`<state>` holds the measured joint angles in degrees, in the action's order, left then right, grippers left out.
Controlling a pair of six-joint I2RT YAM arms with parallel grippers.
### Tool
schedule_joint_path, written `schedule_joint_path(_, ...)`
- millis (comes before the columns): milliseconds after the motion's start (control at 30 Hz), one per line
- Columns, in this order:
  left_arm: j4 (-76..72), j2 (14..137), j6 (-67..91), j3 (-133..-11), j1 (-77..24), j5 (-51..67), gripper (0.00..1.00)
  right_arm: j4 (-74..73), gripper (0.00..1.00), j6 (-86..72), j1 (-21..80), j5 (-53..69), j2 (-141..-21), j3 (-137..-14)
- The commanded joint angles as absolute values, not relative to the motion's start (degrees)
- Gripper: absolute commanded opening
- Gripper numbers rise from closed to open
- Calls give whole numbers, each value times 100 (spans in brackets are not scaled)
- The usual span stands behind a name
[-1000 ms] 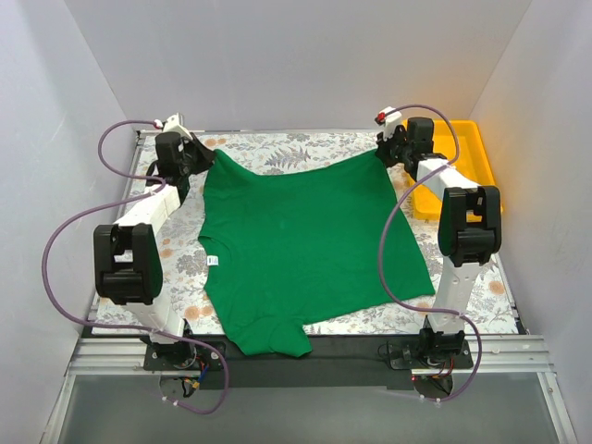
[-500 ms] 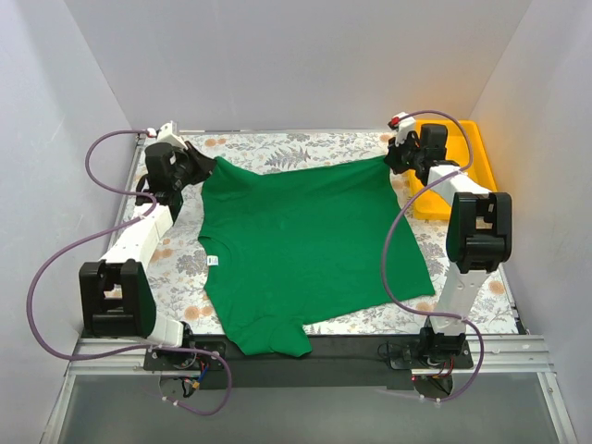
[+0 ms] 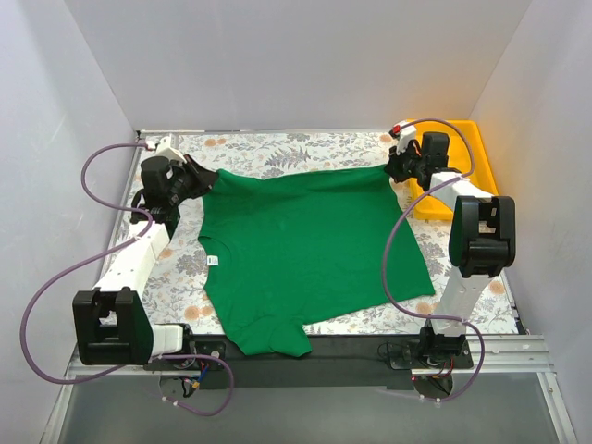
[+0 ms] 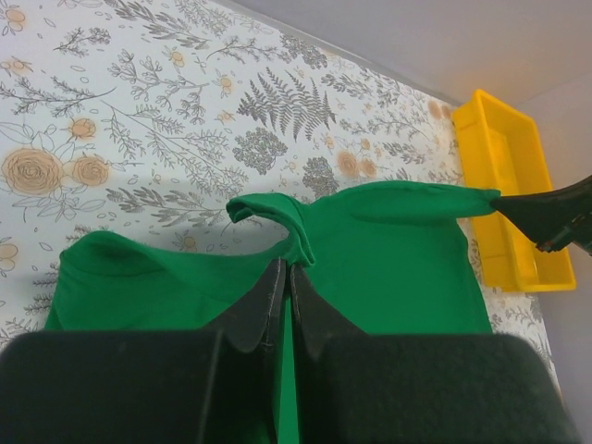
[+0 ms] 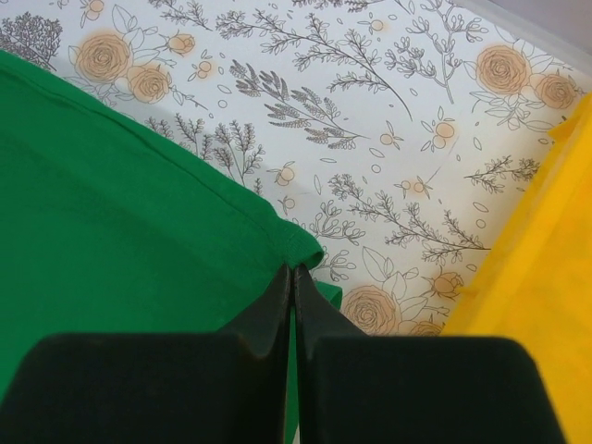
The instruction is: Fold and stack the t-shirts
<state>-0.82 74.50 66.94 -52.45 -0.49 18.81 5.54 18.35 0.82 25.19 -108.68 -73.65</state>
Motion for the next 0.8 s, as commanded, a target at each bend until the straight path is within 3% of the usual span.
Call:
schedule_joint_path(0,-35,7032,6741,-5125,-35,2030,0,756,1,1916,53,2619,-10600,-7286)
schedule_joint_path(767,439,6223,6926,-4518,-35,2434,0,747,1,1881,-167,2487,-10811,-7550)
